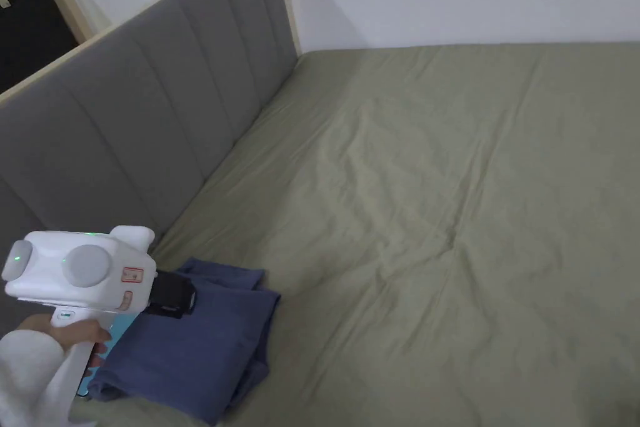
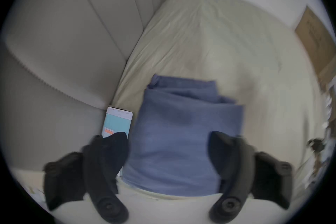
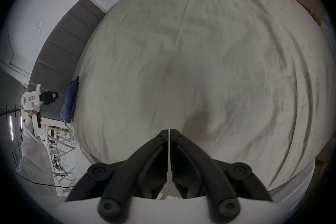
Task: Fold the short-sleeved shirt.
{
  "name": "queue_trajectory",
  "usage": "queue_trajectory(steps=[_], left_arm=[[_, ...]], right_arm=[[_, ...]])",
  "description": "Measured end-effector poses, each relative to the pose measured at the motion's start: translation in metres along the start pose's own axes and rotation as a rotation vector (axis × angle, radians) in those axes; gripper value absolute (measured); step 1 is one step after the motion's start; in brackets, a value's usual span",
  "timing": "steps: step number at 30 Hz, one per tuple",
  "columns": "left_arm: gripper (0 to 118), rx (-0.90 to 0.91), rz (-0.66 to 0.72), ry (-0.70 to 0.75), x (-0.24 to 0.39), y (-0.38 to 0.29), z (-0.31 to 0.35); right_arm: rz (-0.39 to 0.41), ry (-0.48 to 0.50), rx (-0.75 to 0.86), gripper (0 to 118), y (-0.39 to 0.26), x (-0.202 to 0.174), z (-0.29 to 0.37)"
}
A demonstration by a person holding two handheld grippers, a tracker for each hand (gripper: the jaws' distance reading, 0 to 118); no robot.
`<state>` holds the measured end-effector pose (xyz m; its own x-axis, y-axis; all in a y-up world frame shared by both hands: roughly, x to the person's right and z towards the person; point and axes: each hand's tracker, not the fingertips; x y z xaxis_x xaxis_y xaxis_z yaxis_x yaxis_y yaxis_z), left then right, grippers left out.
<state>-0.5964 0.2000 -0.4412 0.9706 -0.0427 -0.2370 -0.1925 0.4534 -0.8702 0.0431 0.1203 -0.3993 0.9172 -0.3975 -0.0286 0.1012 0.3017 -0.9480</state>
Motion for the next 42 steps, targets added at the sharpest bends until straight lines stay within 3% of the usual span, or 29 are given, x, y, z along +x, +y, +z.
queue_trajectory(steps=[1,2,8,12,15,17,24,25,26,27,28,29,30,36,42], left_arm=[[24,0.049,0.067,-0.075,0.007,-0.007,0.016],[5,0.074,0.114,-0.134,0.012,-0.011,0.024],[0,0.288,0.164,-0.381,0.099,-0.067,0.078],[0,0.369,0.06,-0.286,0.177,-0.094,0.091],[0,0.432,0.058,-0.383,0.227,-0.11,0.107],[0,0.472,0.073,-0.337,0.246,-0.111,0.121],[0,0.729,-0.011,-0.176,0.284,-0.108,0.186],[3,0.755,0.009,-0.156,0.287,-0.109,0.192],[17,0.774,0.004,-0.135,0.29,-0.11,0.199],[40,0.799,-0.013,-0.151,0.292,-0.112,0.205],[74,0.812,-0.035,-0.147,0.293,-0.114,0.208],[95,0.801,-0.047,-0.152,0.295,-0.116,0.212],[105,0.803,-0.047,-0.162,0.298,-0.118,0.217],[106,0.871,0.0,-0.154,0.302,-0.122,0.232],[105,0.833,-0.092,-0.124,0.307,-0.12,0.232]], right_arm=[[0.004,0.01,0.004,2,0.0,0.002,0.001],[0.004,0.015,0.008,2,-0.001,0.001,0.003],[0.021,0.05,0.051,2,-0.002,0.0,0.018],[0.01,0.105,0.101,2,-0.006,0.002,0.032],[0.02,0.111,0.186,2,-0.009,-0.002,0.051],[0.033,0.105,0.248,2,-0.009,-0.01,0.067],[0.234,-0.217,0.635,3,-0.009,-0.052,0.137],[0.261,-0.251,0.696,9,-0.01,-0.058,0.145],[0.283,-0.28,0.767,20,-0.011,-0.064,0.153],[0.308,-0.304,0.805,37,-0.012,-0.07,0.161],[0.324,-0.317,0.831,68,-0.012,-0.075,0.167],[0.336,-0.312,0.857,91,-0.012,-0.079,0.173],[0.345,-0.307,0.862,103,-0.012,-0.082,0.176],[0.332,-0.392,1.01,106,-0.017,-0.091,0.184],[0.287,-0.403,1.05,106,-0.02,-0.089,0.189]])
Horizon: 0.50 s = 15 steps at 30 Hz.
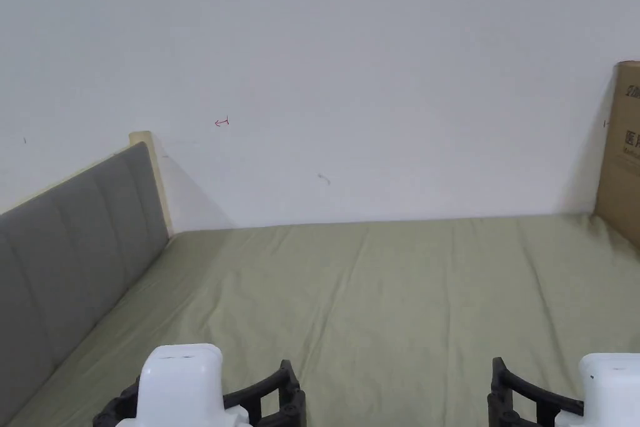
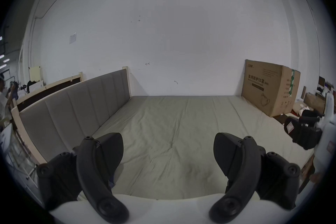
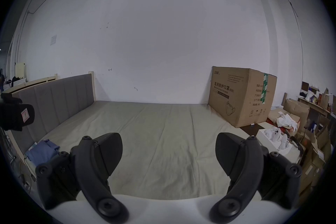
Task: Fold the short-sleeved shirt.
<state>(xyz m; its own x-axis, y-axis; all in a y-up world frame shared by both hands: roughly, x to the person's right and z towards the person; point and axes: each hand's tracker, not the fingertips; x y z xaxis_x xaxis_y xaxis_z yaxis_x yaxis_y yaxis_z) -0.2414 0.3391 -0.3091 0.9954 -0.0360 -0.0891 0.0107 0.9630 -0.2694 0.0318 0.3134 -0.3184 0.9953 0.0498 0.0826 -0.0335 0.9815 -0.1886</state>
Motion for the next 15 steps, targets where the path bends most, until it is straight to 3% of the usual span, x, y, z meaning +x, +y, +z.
queue_trajectory(steps=[5,9,15], left_arm=[[104,0.111,-0.049,0.119,0.007,0.006,0.008],[104,0.077,-0.043,0.118,0.01,0.01,0.009],[104,-0.041,-0.027,0.092,0.013,0.013,0.003]], right_arm=[[0.009,-0.019,-0.007,106,0.001,0.004,-0.002],[-0.006,-0.012,-0.019,106,0.001,0.005,-0.004],[0.039,0.003,-0.021,106,-0.001,-0.003,-0.003]])
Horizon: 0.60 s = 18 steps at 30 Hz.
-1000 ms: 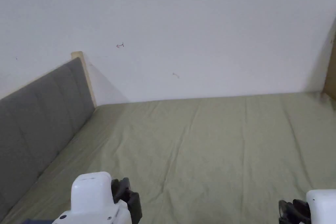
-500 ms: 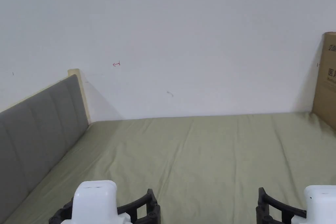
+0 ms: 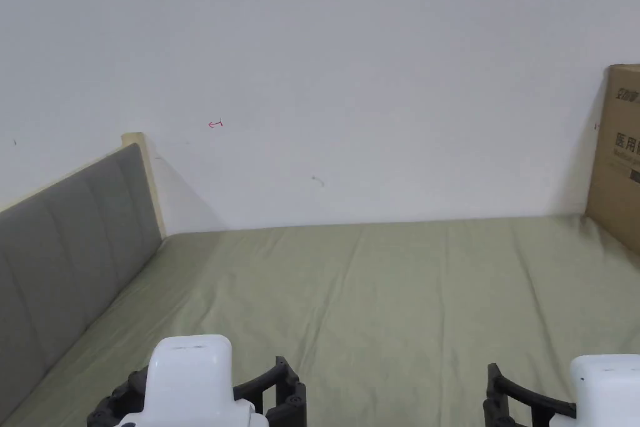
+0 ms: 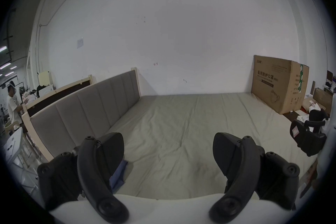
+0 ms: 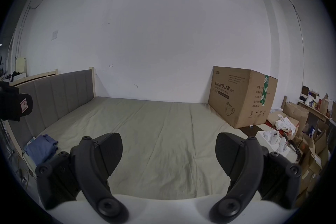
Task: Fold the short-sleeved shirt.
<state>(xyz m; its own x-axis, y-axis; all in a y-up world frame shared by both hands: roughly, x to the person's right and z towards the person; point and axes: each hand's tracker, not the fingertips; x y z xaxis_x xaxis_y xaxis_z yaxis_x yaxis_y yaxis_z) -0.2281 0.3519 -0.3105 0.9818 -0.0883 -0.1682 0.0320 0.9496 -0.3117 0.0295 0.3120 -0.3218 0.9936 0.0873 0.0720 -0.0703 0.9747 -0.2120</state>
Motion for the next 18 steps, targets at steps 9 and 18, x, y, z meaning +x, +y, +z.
queue_trajectory(steps=[9,18], left_arm=[[104,0.033,0.02,-0.04,-0.0083,0.0013,-0.0002],[104,0.038,0.054,-0.032,-0.0104,0.0013,-0.0056]], right_arm=[[-0.028,0.0,-0.029,106,-0.0018,0.0033,-0.003],[-0.028,-0.004,-0.032,106,-0.0014,0.0042,-0.0044]])
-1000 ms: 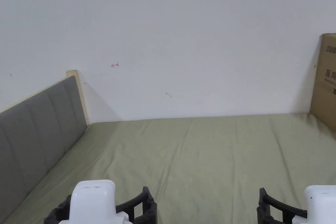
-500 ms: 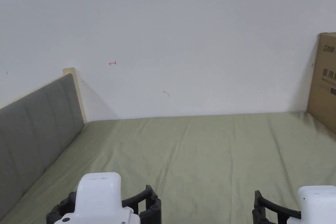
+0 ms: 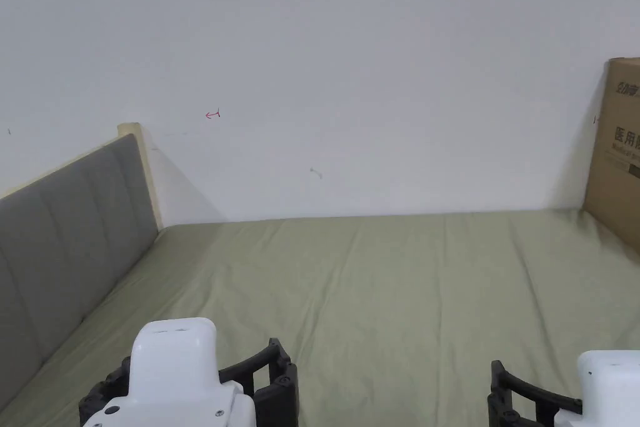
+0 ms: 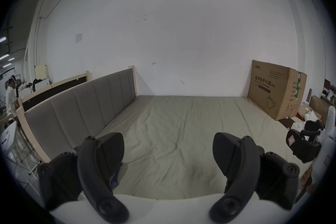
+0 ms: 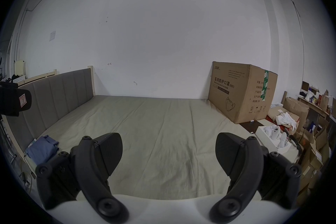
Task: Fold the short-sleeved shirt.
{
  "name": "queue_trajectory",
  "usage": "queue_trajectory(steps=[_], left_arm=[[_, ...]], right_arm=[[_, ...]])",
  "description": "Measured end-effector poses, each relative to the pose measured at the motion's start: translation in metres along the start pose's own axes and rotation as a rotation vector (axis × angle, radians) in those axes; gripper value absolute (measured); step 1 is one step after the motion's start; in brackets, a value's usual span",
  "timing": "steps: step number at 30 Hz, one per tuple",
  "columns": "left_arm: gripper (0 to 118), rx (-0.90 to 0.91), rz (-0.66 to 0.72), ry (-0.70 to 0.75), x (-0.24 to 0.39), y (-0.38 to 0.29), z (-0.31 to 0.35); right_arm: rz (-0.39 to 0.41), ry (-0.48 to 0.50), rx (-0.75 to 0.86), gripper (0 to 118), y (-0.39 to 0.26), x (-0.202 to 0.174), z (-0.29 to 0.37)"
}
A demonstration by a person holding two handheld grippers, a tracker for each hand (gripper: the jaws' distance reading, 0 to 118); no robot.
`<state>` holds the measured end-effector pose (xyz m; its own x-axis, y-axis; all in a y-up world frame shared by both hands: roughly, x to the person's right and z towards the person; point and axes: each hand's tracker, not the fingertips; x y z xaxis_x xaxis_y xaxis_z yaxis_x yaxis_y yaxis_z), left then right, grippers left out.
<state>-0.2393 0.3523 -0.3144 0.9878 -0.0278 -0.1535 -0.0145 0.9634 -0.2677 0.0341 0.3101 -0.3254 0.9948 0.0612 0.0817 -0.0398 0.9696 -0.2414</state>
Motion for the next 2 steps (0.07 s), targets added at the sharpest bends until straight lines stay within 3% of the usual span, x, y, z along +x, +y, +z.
queue_trajectory(steps=[2], left_arm=[[104,0.007,-0.009,-0.002,0.001,0.0009,0.0019]], right_arm=[[-0.003,-0.002,-0.002,106,-0.0002,0.0005,0.0]])
